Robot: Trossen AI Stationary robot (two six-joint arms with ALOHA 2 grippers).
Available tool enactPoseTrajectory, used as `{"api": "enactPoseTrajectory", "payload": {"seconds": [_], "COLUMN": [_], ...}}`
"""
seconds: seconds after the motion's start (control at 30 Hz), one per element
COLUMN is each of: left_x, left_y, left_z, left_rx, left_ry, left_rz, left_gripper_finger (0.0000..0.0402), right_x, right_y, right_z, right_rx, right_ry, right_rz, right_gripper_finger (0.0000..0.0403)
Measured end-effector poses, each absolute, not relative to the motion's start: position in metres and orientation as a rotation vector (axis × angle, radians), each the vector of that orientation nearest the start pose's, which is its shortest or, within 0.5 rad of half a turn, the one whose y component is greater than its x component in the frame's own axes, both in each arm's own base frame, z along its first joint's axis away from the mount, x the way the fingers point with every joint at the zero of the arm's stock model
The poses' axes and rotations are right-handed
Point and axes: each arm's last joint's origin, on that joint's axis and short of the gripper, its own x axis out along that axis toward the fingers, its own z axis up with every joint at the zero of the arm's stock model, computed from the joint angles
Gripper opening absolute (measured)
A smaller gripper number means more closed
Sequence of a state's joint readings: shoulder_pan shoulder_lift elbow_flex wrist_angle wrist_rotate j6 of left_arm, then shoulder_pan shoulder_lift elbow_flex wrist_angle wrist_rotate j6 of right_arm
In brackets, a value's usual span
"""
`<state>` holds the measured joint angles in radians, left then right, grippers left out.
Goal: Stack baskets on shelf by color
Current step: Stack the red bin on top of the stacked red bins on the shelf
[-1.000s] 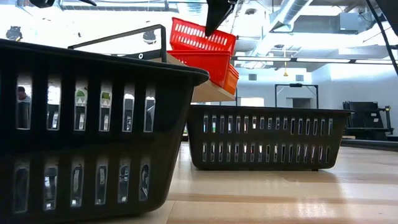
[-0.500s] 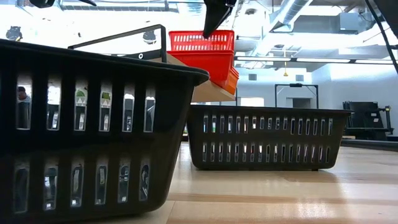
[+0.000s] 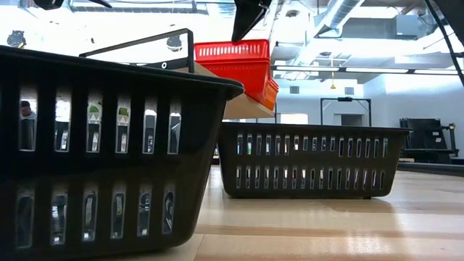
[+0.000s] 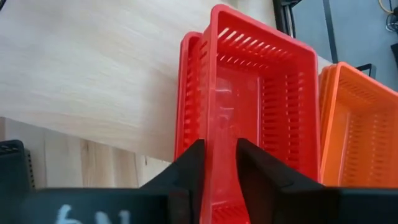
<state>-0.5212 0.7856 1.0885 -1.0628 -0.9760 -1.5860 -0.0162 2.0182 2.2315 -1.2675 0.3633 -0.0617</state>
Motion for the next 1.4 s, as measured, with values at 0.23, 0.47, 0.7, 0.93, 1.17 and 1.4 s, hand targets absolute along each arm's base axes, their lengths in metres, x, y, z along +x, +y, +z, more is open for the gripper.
{"api": "enactPoseTrajectory", "payload": {"seconds": [0.23, 0.47, 0.7, 0.93, 1.17, 1.4], "left_x": [0.107, 0.107, 0.107, 0.107, 0.108, 0.108], "left_y": [-0.034, -0.034, -0.034, -0.035, -0.035, -0.035], "left_z": [0.363, 0.362, 0.362, 0.362, 0.362, 0.362], "left_rx": [-0.996, -0.999, -1.002, -1.005, -1.007, -1.011], "left_ry": [0.09, 0.096, 0.111, 0.117, 0.124, 0.124], "left_rz": [0.728, 0.724, 0.718, 0.714, 0.709, 0.708], "left_gripper_finger": [0.0242, 0.0242, 0.0242, 0.0242, 0.0242, 0.0242], "right_x": [0.406, 0.378, 0.362, 0.366, 0.366, 0.377], "right_y": [-0.017, -0.015, -0.005, 0.016, 0.022, 0.007], "right_z": [0.378, 0.411, 0.395, 0.369, 0.349, 0.338], "right_rx": [-0.234, -0.088, 0.155, 0.151, 0.162, 0.187], "right_ry": [1.016, 0.98, 1.159, 1.264, 1.339, 1.282], "right_rz": [-0.314, -0.379, -0.423, -0.412, -0.446, -0.451], "right_gripper_finger": [0.0165, 0.0182, 0.0162, 0.0149, 0.0141, 0.0142]}}
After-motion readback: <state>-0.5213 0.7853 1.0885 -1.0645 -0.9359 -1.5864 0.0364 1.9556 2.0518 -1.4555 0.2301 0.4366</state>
